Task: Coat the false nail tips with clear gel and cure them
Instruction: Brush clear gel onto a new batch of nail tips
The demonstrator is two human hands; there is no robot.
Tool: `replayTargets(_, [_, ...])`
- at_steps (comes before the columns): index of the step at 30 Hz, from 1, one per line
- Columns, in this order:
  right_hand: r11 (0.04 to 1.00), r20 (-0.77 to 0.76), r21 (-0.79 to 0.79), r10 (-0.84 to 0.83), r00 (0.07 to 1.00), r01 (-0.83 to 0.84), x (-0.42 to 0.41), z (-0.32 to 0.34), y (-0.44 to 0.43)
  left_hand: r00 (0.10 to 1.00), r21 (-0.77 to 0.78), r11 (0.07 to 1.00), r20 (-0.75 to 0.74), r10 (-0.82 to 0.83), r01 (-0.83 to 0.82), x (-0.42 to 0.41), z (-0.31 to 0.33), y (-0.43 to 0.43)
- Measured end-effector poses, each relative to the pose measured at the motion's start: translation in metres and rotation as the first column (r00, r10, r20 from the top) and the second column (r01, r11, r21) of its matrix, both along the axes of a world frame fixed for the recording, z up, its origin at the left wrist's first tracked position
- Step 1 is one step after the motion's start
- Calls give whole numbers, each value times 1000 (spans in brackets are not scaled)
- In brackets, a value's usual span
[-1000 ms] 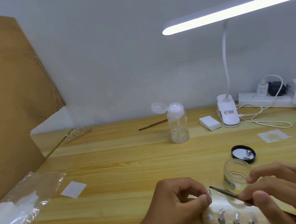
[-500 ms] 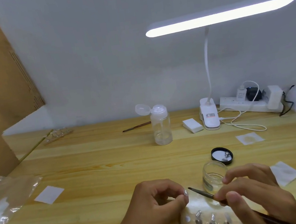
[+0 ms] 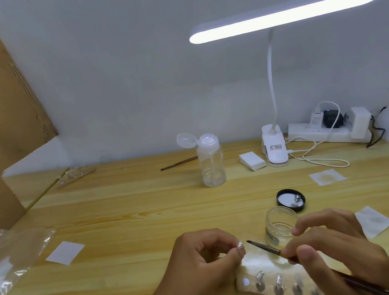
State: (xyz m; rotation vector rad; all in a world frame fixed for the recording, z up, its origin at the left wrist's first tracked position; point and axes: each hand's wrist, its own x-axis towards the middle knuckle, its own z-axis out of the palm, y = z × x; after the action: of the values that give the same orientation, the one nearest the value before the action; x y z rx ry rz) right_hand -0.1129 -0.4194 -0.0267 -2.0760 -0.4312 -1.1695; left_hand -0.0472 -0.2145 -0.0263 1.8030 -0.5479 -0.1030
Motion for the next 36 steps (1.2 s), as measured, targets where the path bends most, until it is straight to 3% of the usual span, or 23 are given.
replayTargets(6, [1000,-15,-11,-18,1000,18,0,0,-6,999,-14,1000,-33,26,-26,0,-1,0])
replayTargets(14, [979,-321,167,-60,945,119,0,16,-24,999,-11,999,4,32,-32,4,-4,0])
replayTargets(19, [985,-385,128,-58,921,116,4,25,-37,1000,-2,1000,20,24,-24,6,-8,2])
replayTargets(36, [987,-388,-84,-159,908,137,19,19,-31,999,-13,1000,43,20,-20,11,-13,2])
